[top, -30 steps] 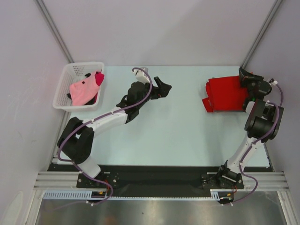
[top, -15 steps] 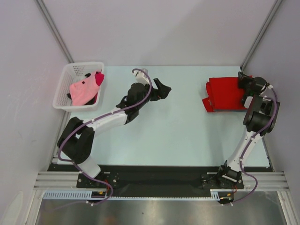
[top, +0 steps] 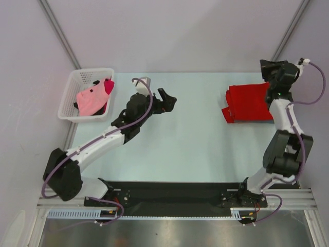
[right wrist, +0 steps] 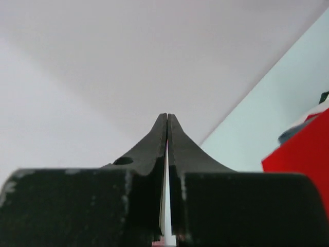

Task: Fold and stack the t-shirts
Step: Neatly place the folded tshirt to the corner, then reset both grippers

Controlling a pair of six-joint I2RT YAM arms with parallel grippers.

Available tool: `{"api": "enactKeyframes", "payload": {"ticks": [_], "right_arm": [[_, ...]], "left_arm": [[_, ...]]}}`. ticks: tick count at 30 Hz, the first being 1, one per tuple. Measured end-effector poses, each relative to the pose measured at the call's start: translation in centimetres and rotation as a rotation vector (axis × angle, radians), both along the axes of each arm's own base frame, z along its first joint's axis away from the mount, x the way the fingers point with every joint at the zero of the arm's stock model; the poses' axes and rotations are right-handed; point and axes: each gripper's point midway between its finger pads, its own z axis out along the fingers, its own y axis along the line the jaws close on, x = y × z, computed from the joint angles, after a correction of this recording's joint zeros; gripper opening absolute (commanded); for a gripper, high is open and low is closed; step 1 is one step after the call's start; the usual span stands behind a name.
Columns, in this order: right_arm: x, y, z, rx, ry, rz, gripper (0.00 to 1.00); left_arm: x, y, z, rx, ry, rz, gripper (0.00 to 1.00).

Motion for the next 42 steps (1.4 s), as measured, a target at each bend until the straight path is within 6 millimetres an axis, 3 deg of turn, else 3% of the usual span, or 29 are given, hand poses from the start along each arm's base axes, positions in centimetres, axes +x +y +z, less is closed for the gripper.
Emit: {"api": "enactKeyframes", "payload": {"ticks": [2, 5, 7, 9, 12, 14, 16, 17, 19, 22, 28, 37, 42], "right_arm": [[-2.6, 3.7, 3.0, -0.119, -0.03, 0.044, 0.0], [-6.2, 10.4, 3.6, -0.282, -0.005, 0.115, 0.03], [-8.2, 15.0, 2.3, -0.366, 0.027, 0.188, 0.06], [-10.8, 19.6, -0.5, -0.462, 0.074, 0.288, 0.1], [-14.4, 24.2, -5.5, -0.616, 0.167, 0.43, 0.22], [-16.3, 25.5, -8.4, -0.711, 0.235, 0.484, 0.31], [-18.1, 26.3, -10.7, -0.782, 0.284, 0.528, 0.58], [-19.5, 26.9, -12.0, -0.83, 0.298, 0.561, 0.83], [-21.8, 27.2, -14.1, -0.894, 0.322, 0.608, 1.0], [-25.2, 27.4, -16.9, -0.976, 0.339, 0.658, 1.0], [-28.4, 27.6, -21.9, -1.105, 0.381, 0.706, 1.0], [-28.8, 30.1, -22.2, -1.208, 0.33, 0.714, 1.0], [-28.8, 30.8, -22.3, -1.234, 0.328, 0.717, 1.0]], "left_arm": [[-0.7, 1.1, 1.4, -0.002, -0.033, 0.019, 0.98], [-2.1, 2.8, 2.1, 0.006, -0.06, 0.039, 0.98], [-3.1, 3.7, 1.5, 0.019, -0.056, 0.043, 0.99], [-4.1, 4.6, 0.4, 0.041, -0.043, 0.047, 0.99], [-5.7, 6.2, -1.9, 0.085, -0.018, 0.054, 1.0], [-6.8, 7.2, -3.4, 0.11, -0.002, 0.057, 1.0], [-7.9, 8.1, -4.9, 0.129, 0.008, 0.055, 1.0], [-8.5, 8.5, -5.7, 0.138, 0.017, 0.053, 1.0], [-9.4, 9.2, -7.4, 0.163, 0.041, 0.051, 1.0], [-10.4, 10.4, -10.0, 0.218, 0.099, 0.064, 1.0], [-11.4, 12.7, -13.2, 0.32, 0.152, 0.115, 1.0], [-11.9, 13.5, -16.5, 0.399, 0.212, 0.114, 1.0], [-11.9, 13.4, -16.6, 0.399, 0.215, 0.106, 1.0]]}}
